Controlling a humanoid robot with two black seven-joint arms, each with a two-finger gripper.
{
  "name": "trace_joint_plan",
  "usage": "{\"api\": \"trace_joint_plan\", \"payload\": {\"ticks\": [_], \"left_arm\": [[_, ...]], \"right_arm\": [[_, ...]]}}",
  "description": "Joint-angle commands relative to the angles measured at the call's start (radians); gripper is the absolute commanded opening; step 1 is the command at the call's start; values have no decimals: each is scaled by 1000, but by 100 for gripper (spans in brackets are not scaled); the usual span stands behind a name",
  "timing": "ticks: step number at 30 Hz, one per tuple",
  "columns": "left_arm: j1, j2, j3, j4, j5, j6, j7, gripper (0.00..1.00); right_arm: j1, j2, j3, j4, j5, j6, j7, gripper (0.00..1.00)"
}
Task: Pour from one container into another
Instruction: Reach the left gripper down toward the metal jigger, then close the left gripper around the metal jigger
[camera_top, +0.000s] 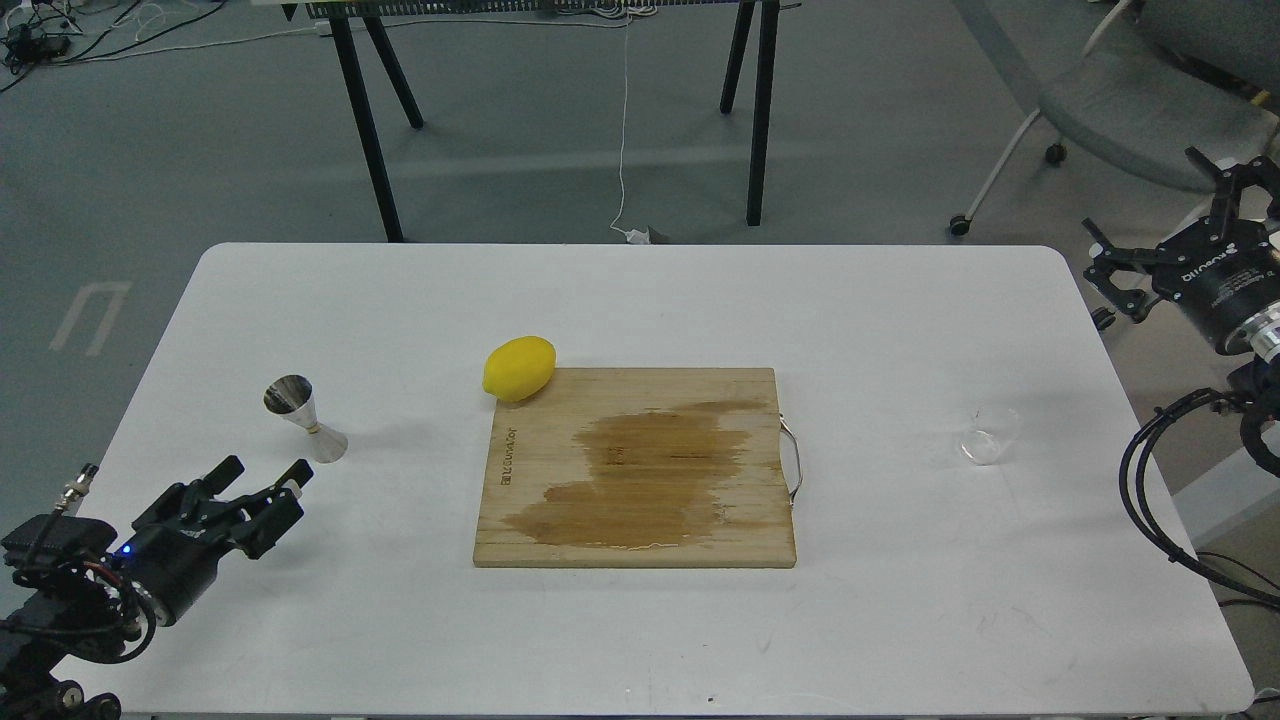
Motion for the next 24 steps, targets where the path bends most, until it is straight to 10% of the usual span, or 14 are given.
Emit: {"api": "trace_joint_plan", "payload": {"ticks": [1,24], "left_arm": [[-17,-43,2,76,-1,0,0,99],[-145,-246,5,303,0,0,0,99]], "right_arm": [[3,0,0,1,0,0,2,99],[4,-2,23,4,2,0,2,99]]}}
